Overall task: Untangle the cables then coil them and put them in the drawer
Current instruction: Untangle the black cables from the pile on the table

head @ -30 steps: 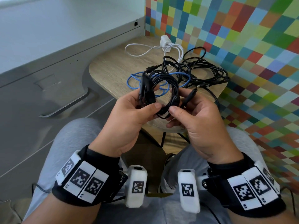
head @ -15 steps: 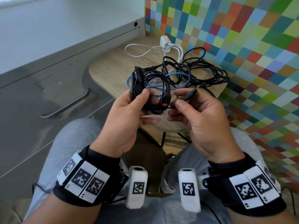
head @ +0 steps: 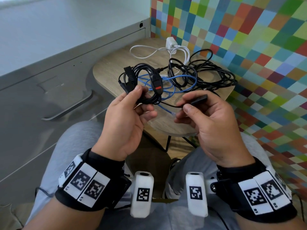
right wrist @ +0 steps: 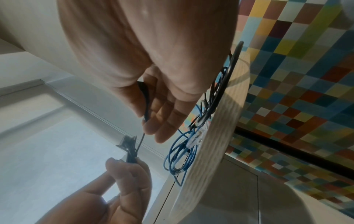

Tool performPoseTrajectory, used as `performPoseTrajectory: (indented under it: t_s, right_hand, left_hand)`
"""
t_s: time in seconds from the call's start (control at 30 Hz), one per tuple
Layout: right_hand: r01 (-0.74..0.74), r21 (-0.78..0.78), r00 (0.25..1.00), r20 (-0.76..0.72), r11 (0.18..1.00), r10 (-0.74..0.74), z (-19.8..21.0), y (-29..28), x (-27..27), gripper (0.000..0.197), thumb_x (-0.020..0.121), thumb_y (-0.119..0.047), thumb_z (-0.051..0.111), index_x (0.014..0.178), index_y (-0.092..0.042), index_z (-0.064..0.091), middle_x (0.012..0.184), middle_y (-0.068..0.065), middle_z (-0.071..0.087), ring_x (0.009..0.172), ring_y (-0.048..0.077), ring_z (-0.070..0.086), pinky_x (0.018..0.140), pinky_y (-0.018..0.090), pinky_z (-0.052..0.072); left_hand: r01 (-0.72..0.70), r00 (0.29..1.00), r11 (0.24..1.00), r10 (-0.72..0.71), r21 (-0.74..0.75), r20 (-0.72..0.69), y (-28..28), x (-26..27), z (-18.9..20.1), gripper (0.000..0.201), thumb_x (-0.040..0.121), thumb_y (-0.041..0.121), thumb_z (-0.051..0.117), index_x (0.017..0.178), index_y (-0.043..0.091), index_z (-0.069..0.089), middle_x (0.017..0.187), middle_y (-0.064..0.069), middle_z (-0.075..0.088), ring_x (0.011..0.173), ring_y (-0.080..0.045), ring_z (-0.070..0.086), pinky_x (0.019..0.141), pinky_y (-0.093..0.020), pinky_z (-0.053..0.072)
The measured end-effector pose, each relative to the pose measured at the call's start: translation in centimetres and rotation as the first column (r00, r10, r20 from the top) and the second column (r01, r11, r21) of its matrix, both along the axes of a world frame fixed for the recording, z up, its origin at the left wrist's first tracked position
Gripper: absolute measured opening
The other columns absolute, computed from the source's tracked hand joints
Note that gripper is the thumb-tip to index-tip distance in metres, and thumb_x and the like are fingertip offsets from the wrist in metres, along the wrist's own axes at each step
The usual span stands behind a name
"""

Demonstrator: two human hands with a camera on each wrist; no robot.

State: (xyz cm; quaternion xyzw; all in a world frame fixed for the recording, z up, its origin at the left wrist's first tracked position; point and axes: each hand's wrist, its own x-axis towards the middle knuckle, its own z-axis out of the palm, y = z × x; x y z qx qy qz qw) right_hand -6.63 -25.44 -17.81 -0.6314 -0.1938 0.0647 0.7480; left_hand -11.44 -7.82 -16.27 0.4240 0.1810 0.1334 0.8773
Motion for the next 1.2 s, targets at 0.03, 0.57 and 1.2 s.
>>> performPoseTrajectory:
  t_s: [0.03,0.57,1.2]
  right_hand:
    - [0.014,-0.043,0.999,0.042,0.999,-0.012,0.1,0.0,-0.1,0.021,0.098,0.008,0.060,0.107,-0.009,0.069,0.100,0.014,0.073,0.082,0.028,0.070,0.080,0.048,0.062]
    - [0.329,-0.256,0.865,0.467,0.909,-0.182,0.7,0.8,-1.2,0.014,0.091,-0.021,0.079,0.102,-0.028,0.076,0.091,0.003,0.065,0.083,0.015,0.063,0.069,0.020,0.049]
    - [0.181,-0.120,0.979,0.115,0.976,-0.167,0.9,0.5,-0.3,0.043,0.089,0.013,0.059,0.117,-0.019,0.065,0.091,-0.009,0.073,0.087,0.010,0.071,0.081,0.028,0.057]
  left_hand:
    - [-0.010,1.000,1.000,0.010,0.021,0.008,0.0,0.0,0.0,0.017,0.104,0.017,0.054,0.107,0.003,0.064,0.084,-0.008,0.062,0.060,-0.014,0.056,0.052,-0.022,0.054]
    - [0.183,0.976,0.925,-0.212,0.334,0.051,-1.3,-0.5,-0.4,0.015,0.103,0.004,0.052,0.110,0.004,0.066,0.094,-0.016,0.072,0.069,-0.022,0.071,0.066,-0.028,0.062]
    - [0.353,0.879,0.831,-0.452,0.430,0.151,-2.1,-0.9,-2.3,0.024,0.092,0.025,0.064,0.108,0.007,0.067,0.102,-0.019,0.072,0.089,-0.032,0.068,0.077,-0.038,0.056]
